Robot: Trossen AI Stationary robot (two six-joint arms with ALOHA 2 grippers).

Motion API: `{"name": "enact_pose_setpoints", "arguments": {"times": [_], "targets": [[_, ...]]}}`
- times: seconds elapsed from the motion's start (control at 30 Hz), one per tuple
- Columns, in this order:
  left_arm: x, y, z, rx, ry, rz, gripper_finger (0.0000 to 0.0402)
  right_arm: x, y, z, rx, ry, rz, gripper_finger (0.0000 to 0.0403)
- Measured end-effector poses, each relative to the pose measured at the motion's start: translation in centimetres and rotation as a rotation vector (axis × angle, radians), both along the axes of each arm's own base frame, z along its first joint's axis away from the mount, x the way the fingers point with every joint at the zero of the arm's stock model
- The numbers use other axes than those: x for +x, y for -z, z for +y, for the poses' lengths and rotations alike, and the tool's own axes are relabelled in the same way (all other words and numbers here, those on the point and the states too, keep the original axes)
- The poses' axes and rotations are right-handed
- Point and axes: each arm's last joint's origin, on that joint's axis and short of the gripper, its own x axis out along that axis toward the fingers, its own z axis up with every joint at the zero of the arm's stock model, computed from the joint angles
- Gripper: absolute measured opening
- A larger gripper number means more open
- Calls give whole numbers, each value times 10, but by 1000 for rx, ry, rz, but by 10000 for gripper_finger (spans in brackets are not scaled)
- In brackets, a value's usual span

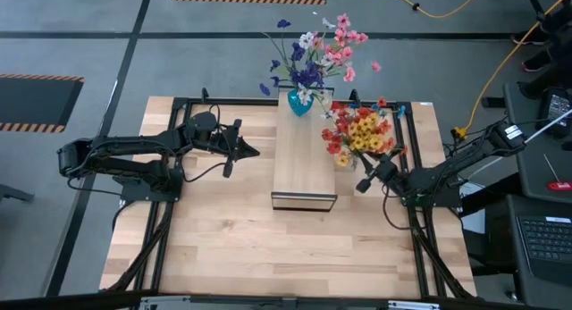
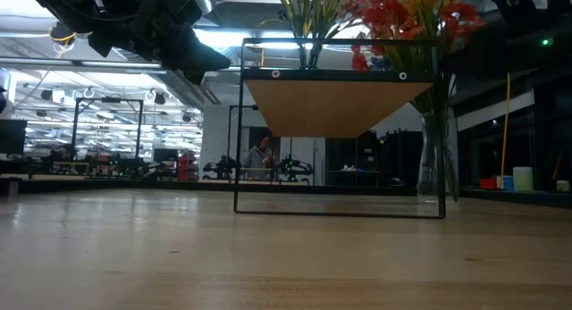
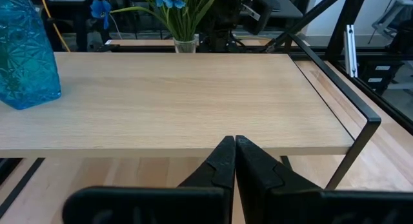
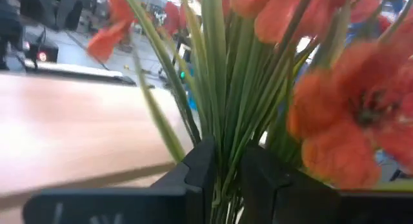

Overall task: Pick and place flowers into a vace then onto a shelf
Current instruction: Put the yellow flowers into the transparent vase

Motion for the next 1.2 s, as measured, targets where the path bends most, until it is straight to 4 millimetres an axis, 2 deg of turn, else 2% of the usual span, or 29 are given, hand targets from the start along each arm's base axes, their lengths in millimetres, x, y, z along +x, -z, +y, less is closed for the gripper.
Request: {"name": "enact_pose_setpoints", "arguments": {"times": [0.23, 0.53, 0.63, 0.93, 1.2], "targets": [[0, 1, 0, -3, 0, 6, 4, 0, 12, -1, 31, 49, 51, 64], [0, 1, 0, -3, 0, 6, 4, 0, 13, -1, 54, 46, 32, 68], [0, 1, 0, -3, 0, 6, 3, 0, 13, -1, 66, 43, 19, 89], [0, 1, 0, -3, 0, 6, 5, 0, 12, -1, 62, 51, 23, 194], [0, 1, 0, -3, 0, 6, 8, 0, 12, -1, 64, 51, 20, 211]]}}
